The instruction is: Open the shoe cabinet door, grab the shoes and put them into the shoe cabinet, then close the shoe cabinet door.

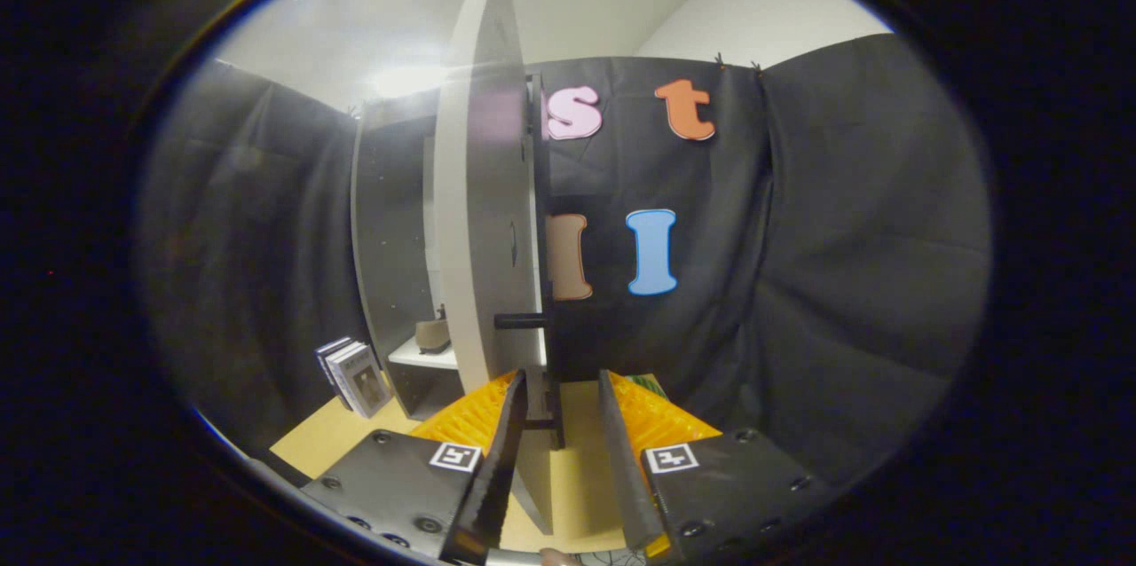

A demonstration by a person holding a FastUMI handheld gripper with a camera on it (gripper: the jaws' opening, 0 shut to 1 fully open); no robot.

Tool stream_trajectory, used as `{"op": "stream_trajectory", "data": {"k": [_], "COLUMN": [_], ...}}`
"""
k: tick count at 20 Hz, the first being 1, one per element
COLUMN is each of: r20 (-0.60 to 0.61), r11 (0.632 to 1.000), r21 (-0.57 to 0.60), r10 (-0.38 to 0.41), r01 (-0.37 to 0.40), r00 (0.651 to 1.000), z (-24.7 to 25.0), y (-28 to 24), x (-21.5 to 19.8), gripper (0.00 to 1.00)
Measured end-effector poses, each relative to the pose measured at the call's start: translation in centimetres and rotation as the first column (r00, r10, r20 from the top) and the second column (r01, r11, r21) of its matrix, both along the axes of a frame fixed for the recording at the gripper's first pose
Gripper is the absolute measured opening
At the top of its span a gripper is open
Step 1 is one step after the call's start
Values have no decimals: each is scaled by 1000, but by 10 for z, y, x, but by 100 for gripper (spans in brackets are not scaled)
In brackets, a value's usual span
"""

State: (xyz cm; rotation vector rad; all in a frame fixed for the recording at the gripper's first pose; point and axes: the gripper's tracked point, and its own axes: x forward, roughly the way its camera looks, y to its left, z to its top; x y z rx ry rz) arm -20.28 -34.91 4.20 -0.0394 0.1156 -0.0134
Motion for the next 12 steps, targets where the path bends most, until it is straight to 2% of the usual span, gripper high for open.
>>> {"op": "stream_trajectory", "data": {"k": [3, 6, 12], "r20": [51, 34, 48], "r11": [1000, 998, 997], "r21": [-2, 28, 12], "r10": [10, 48, 73], "r01": [-10, -49, -73], "r00": [999, 998, 996], "z": [8, 1, 0], "y": [-4, 2, 22], "x": [13, 16, 23], "gripper": [51, 51, 50]}}
